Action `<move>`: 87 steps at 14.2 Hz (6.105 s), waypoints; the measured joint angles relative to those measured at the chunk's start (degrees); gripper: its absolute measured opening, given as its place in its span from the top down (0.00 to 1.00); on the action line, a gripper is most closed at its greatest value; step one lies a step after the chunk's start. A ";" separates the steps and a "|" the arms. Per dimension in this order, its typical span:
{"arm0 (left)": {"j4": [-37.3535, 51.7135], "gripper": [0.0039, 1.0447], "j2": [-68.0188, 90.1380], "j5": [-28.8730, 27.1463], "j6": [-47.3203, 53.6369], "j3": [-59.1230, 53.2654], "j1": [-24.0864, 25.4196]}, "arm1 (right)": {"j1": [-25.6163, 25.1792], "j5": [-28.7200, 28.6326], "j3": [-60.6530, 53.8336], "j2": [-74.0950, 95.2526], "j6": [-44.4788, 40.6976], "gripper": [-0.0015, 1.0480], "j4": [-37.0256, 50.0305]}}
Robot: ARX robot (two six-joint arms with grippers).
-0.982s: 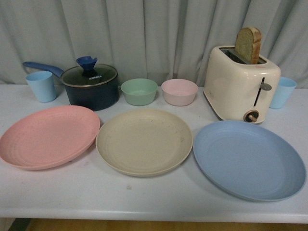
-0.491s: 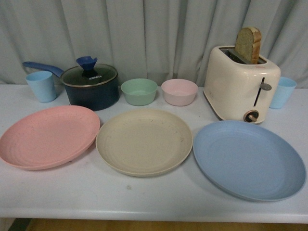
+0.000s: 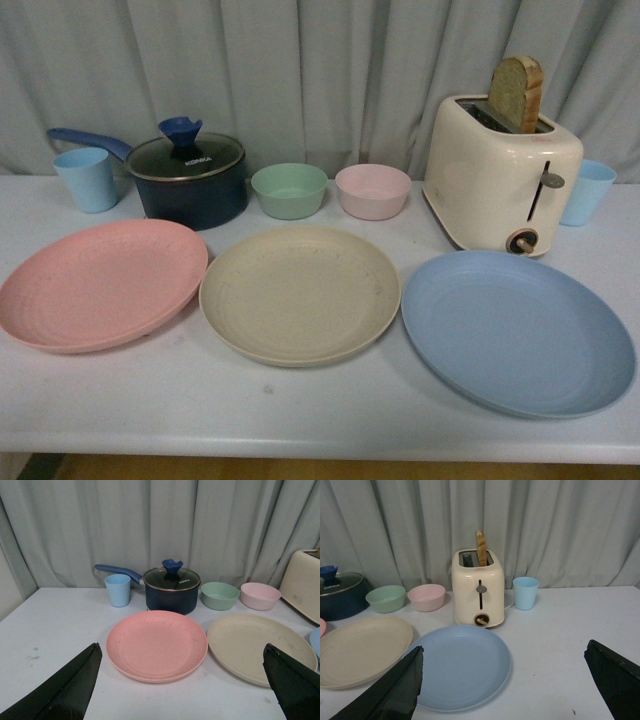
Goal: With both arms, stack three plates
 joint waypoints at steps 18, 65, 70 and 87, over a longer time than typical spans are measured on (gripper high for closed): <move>0.02 0.06 0.00 0.00 0.00 0.00 0.00 | 0.00 0.00 0.00 0.00 0.00 0.06 -0.02; 22.14 0.06 122.05 1.95 -4.20 57.22 12.20 | 0.00 0.00 0.00 0.00 -0.04 0.06 0.00; 22.27 0.27 124.32 1.31 -5.81 57.18 12.48 | 0.00 0.00 0.00 0.00 -0.07 0.06 -0.02; 13.46 0.98 100.91 0.50 -0.24 54.05 8.68 | 0.00 0.00 0.00 0.00 -0.04 0.06 -0.02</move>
